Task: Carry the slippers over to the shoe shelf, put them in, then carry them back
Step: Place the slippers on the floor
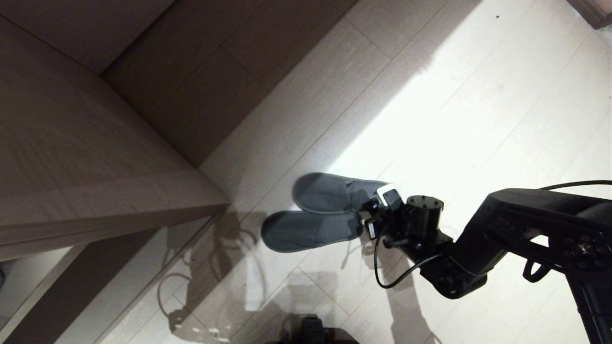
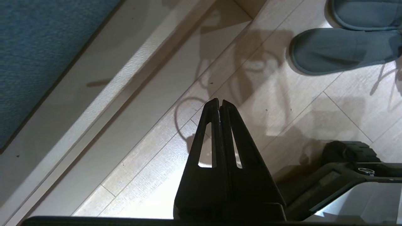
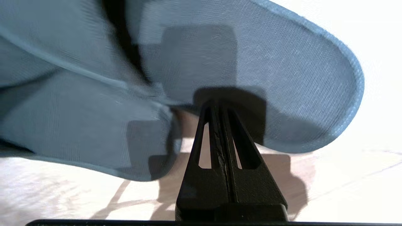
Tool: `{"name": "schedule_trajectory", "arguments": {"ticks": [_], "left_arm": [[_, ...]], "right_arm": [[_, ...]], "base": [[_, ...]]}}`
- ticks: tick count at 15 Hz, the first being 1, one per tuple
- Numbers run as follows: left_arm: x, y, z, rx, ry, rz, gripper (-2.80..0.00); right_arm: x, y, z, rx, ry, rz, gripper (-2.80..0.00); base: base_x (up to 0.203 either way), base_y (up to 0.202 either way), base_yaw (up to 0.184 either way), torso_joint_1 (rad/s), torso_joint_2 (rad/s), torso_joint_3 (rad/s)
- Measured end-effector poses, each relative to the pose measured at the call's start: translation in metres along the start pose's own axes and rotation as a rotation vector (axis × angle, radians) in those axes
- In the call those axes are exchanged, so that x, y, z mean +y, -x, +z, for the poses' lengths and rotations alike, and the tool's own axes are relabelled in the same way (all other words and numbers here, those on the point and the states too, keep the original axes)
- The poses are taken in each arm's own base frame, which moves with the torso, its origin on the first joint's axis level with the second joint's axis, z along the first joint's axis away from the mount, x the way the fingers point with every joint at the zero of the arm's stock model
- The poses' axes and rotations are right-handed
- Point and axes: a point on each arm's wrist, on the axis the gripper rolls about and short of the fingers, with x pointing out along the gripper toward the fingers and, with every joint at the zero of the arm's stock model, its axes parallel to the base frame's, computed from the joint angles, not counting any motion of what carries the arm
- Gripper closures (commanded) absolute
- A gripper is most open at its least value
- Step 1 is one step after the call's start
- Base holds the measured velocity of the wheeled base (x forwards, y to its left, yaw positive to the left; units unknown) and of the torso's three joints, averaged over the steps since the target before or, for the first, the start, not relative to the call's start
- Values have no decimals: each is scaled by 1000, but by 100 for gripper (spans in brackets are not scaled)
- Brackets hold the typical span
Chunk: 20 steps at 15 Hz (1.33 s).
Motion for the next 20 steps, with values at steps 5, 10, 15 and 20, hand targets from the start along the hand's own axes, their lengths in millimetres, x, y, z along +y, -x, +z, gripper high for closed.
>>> {"name": "schedule_trajectory", "arguments": {"ticks": [5, 10, 15, 20], "left_arm": [[0, 0, 0, 1, 0, 0, 0], [0, 0, 0, 0, 0, 0, 0], [0, 0, 0, 1, 0, 0, 0], [0, 0, 0, 0, 0, 0, 0]], "right_arm": [[31, 9, 17, -6, -5, 135, 0], [49, -18, 9, -8, -20, 159, 0], [67, -22, -2, 19, -50, 211, 0], [72, -20, -17, 64, -44, 224, 0]], "base": [[0, 0, 0, 0, 0, 0], [0, 0, 0, 0, 0, 0], [0, 0, 0, 0, 0, 0], [0, 0, 0, 0, 0, 0]]}}
